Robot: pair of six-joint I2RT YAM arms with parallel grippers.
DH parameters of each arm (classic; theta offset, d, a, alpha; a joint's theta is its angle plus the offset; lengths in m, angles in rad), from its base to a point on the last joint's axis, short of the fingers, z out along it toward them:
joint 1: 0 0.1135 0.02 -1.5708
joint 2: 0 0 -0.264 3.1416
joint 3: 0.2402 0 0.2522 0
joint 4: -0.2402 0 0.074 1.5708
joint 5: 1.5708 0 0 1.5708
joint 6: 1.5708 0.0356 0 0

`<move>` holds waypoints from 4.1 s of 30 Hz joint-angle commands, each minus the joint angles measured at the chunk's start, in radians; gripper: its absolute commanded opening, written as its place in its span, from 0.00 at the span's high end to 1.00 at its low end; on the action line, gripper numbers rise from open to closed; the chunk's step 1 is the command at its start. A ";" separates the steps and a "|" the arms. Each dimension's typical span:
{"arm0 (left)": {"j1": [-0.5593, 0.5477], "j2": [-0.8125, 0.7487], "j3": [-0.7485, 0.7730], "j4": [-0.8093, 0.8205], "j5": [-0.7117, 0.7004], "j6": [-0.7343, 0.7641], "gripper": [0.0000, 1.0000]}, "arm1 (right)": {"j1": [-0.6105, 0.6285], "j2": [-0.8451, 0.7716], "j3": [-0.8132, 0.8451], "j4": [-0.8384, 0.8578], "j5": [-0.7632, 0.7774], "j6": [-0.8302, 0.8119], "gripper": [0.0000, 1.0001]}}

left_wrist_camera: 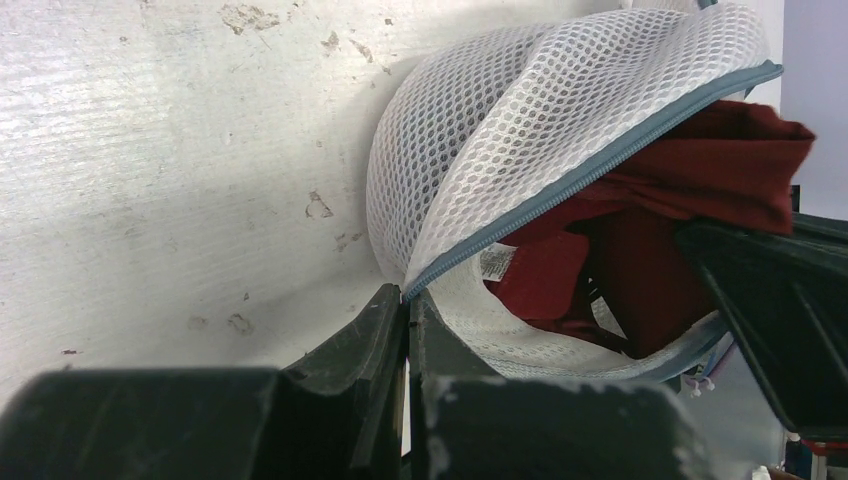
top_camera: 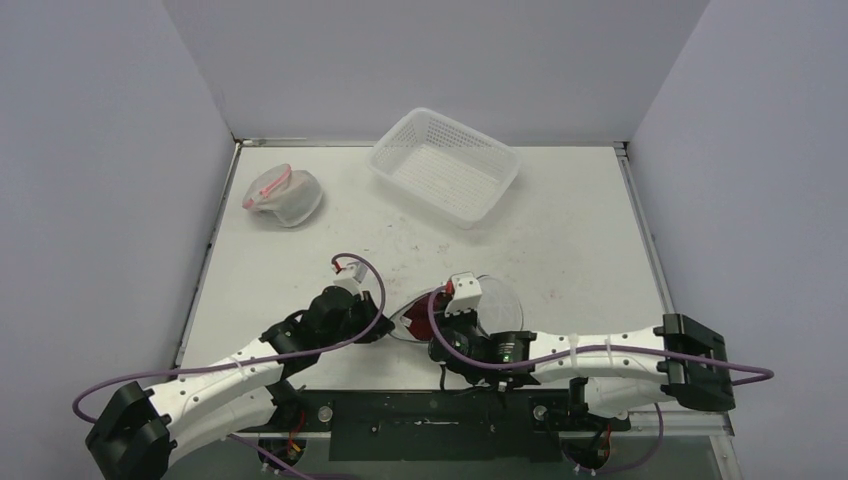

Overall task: Unzip the laundry bag and remove the bra
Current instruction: Pick up the bra from the laundry bag.

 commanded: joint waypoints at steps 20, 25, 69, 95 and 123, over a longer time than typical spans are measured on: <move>-0.028 0.002 -0.011 0.123 0.049 -0.012 0.89 | 0.069 -0.023 -0.065 0.069 -0.053 -0.078 0.30; -0.027 -0.026 -0.014 0.124 0.100 -0.042 0.38 | 0.095 -0.009 -0.133 0.124 -0.058 -0.038 0.27; -0.067 0.069 -0.026 0.118 0.069 0.022 1.00 | 0.031 0.226 0.040 0.116 -0.048 -0.045 0.24; -0.069 0.082 -0.024 0.111 0.030 0.037 1.00 | -0.009 -0.124 -0.177 0.190 -0.112 -0.044 0.63; -0.068 0.057 -0.003 0.109 0.047 0.022 1.00 | 0.029 0.250 0.192 -0.124 -0.009 -0.024 0.37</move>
